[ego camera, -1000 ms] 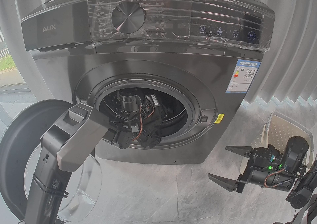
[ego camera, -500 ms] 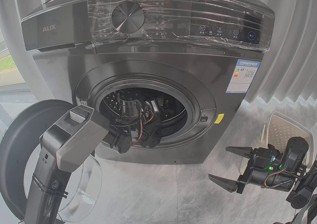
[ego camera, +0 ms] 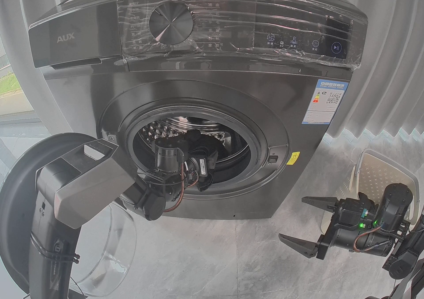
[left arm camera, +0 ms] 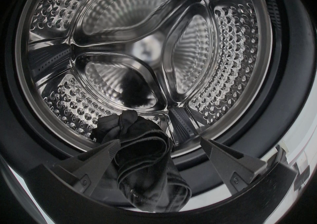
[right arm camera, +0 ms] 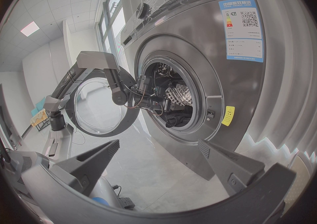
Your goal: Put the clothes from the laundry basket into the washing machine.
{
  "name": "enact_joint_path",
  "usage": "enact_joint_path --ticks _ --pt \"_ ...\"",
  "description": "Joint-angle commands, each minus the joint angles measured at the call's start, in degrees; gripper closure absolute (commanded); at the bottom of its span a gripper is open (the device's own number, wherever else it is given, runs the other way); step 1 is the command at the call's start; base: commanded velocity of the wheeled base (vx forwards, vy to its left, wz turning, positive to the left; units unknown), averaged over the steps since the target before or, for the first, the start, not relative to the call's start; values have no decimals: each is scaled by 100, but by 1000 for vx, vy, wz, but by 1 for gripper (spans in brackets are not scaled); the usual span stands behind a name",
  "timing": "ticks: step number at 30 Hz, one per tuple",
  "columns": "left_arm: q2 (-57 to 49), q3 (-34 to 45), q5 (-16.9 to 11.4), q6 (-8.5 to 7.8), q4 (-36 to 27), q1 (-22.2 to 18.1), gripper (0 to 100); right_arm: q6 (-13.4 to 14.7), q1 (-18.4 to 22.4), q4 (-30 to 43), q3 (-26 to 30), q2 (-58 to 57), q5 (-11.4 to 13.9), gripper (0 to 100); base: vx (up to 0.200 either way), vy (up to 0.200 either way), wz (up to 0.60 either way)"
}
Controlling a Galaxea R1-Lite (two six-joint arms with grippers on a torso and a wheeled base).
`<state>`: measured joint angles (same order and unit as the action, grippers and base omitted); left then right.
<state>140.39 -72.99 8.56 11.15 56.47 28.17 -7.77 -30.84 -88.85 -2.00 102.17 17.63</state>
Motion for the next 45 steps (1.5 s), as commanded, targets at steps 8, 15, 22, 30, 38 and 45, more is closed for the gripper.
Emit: enact_joint_path --ticks 8,15,22,30,38,45 --pt "-99 443 -56 -61 57 39 0 -14 -36 -1 7 31 4 0 0 0 0" --pt "270 364 -65 -70 286 22 0 -14 -45 -1 7 22 4 0 0 0 0" --pt "639 48 -65 -61 295 -5 0 -14 -62 -1 7 22 4 0 0 0 0" --pt "727 -146 -74 -52 277 -5 100 -14 -71 -1 7 22 4 0 0 0 0" --pt "780 -243 -65 -52 295 -5 100 -14 -71 -1 7 5 4 0 0 0 0" --pt "771 -1262 252 -34 418 -14 100 -14 -71 -1 7 -4 4 0 0 0 0"
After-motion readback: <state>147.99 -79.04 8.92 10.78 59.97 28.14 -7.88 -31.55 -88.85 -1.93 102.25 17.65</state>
